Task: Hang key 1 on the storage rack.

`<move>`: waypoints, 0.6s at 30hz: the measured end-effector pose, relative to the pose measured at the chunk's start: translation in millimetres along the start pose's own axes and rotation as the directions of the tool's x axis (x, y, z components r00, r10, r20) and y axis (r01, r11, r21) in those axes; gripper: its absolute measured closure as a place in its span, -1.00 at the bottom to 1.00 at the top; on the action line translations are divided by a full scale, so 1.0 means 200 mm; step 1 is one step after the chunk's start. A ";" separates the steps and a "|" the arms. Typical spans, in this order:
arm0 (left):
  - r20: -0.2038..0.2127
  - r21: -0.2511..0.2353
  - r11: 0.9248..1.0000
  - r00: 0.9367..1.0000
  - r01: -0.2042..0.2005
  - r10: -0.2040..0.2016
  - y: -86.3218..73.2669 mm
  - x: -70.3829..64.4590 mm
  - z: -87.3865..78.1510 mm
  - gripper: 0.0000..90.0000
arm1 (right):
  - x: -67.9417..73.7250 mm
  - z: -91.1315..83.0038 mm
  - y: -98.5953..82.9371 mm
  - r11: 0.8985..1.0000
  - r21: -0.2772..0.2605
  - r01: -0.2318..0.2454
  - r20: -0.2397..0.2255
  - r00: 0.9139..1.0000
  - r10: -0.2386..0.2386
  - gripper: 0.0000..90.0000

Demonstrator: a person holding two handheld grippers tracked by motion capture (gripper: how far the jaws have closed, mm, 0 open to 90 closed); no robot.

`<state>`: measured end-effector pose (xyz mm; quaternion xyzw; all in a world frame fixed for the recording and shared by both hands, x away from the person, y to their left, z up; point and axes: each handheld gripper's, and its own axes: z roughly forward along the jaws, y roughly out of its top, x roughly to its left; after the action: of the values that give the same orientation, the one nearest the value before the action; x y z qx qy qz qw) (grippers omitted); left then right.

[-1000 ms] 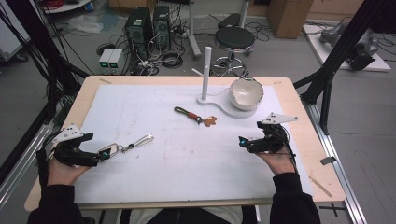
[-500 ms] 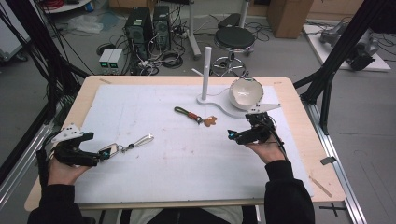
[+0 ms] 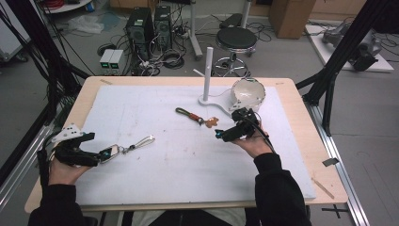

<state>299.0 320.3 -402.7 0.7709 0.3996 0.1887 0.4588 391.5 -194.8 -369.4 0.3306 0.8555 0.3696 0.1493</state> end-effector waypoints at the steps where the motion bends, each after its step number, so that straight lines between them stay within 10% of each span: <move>1: 0.001 0.000 1.000 1.000 -0.002 0.002 0.00 0.00 0.00 -0.96 | 0.00 0.01 0.02 1.000 0.003 0.006 -0.002 1.000 -0.006 -0.98; 18: 0.009 -0.020 1.000 1.000 -0.008 0.008 0.00 0.01 -0.01 -0.96 | 0.02 0.27 0.23 0.993 0.105 0.047 0.006 0.999 -0.048 -0.97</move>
<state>299.6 322.3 -402.1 0.7685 0.3927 0.1912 0.4676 436.4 -140.8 -372.5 0.3192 0.8807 0.3189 0.1440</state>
